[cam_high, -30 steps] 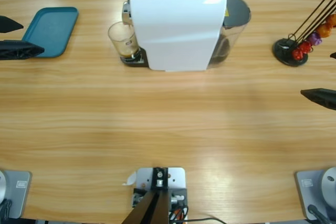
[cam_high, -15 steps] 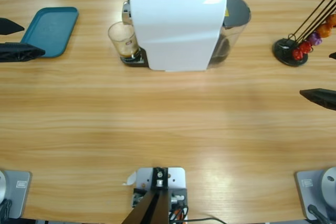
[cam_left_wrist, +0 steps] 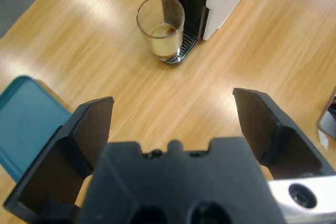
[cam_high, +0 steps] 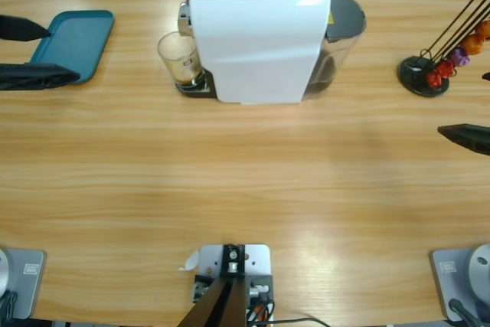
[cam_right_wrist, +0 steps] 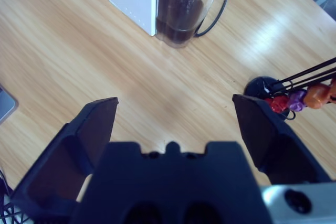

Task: Pour coffee

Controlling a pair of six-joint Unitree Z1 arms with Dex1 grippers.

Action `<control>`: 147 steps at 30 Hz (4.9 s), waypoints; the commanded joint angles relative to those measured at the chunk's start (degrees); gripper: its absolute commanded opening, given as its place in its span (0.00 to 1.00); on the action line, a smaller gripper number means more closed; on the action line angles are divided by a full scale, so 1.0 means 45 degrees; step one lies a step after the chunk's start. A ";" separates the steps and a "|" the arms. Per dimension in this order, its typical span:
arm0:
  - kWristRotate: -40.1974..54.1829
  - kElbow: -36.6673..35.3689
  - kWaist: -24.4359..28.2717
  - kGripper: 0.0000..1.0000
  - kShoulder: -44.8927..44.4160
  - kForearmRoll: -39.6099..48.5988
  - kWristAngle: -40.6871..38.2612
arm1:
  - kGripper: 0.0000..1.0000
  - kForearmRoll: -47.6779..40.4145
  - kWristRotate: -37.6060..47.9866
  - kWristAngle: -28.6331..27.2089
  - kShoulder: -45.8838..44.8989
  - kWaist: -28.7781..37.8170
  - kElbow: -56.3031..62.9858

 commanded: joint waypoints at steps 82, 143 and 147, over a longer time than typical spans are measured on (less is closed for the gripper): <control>0.2457 -0.0955 -0.1179 1.00 0.6590 -0.5534 -0.1594 | 0.99 -0.4761 -0.0638 0.1630 0.4993 0.0117 0.2127; 0.2340 -0.1549 -0.1144 1.00 0.8610 -0.5573 -0.2051 | 0.99 -0.5565 -0.0657 0.1962 0.5892 0.0117 0.2366; 0.2211 -0.1549 -0.1207 1.00 0.8688 -0.5573 -0.2012 | 0.99 -0.5585 -0.0657 0.1974 0.5892 0.0117 0.2385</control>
